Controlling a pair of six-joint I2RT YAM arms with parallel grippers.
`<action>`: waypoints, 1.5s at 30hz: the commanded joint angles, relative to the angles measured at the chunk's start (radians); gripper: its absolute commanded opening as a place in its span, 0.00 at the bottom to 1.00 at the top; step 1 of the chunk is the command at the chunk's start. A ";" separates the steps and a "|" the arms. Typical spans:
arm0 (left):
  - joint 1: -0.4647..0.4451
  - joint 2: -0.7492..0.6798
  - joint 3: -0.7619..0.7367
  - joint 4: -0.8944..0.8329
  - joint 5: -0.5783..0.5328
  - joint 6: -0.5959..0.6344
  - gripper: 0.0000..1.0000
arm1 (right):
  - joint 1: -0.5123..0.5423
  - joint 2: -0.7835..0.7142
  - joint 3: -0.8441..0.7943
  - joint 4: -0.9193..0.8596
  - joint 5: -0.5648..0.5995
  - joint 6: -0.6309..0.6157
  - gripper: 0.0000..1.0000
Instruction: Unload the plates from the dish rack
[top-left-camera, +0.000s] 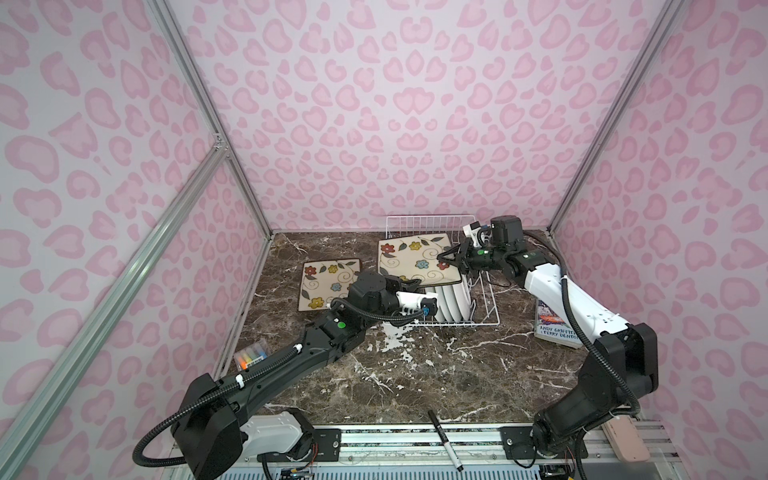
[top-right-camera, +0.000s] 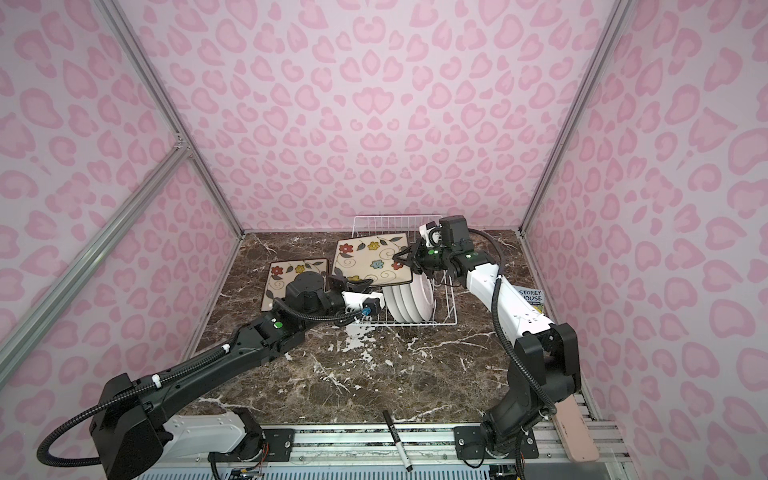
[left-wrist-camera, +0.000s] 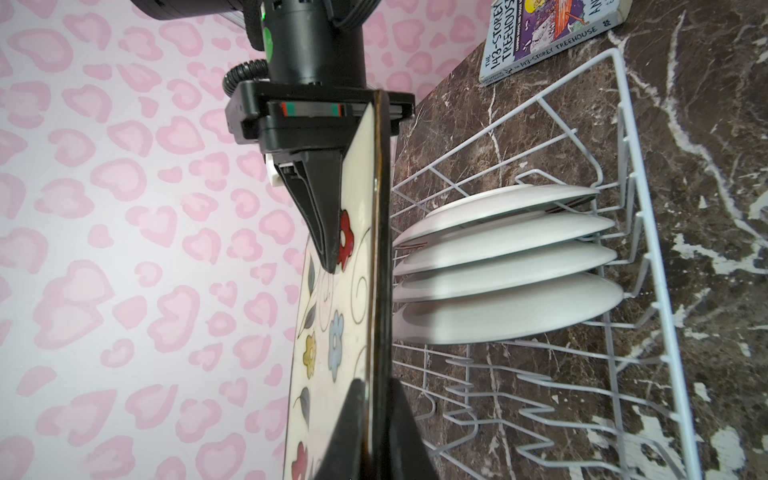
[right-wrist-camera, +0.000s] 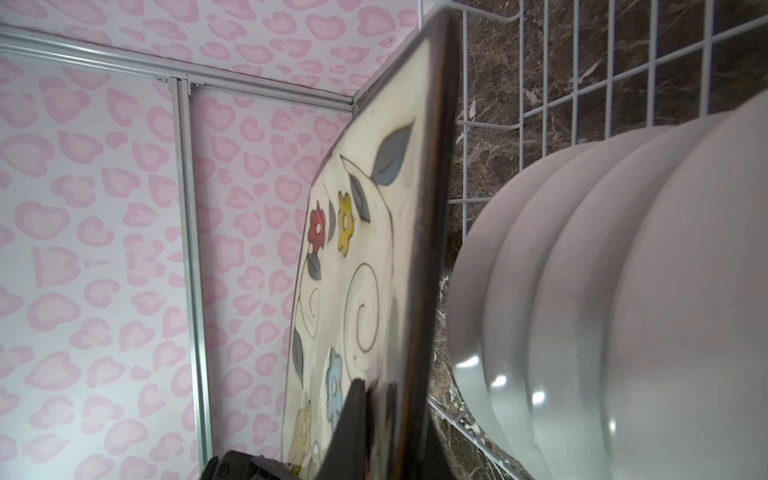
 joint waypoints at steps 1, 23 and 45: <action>0.001 0.005 0.014 0.248 -0.019 0.019 0.04 | 0.004 0.004 -0.007 0.053 -0.041 -0.051 0.00; 0.002 0.003 0.073 0.091 -0.067 -0.142 0.87 | -0.059 -0.082 -0.076 0.415 0.007 0.162 0.00; 0.199 -0.144 0.256 -0.133 0.083 -0.872 0.90 | -0.127 -0.145 -0.165 0.418 0.090 0.113 0.00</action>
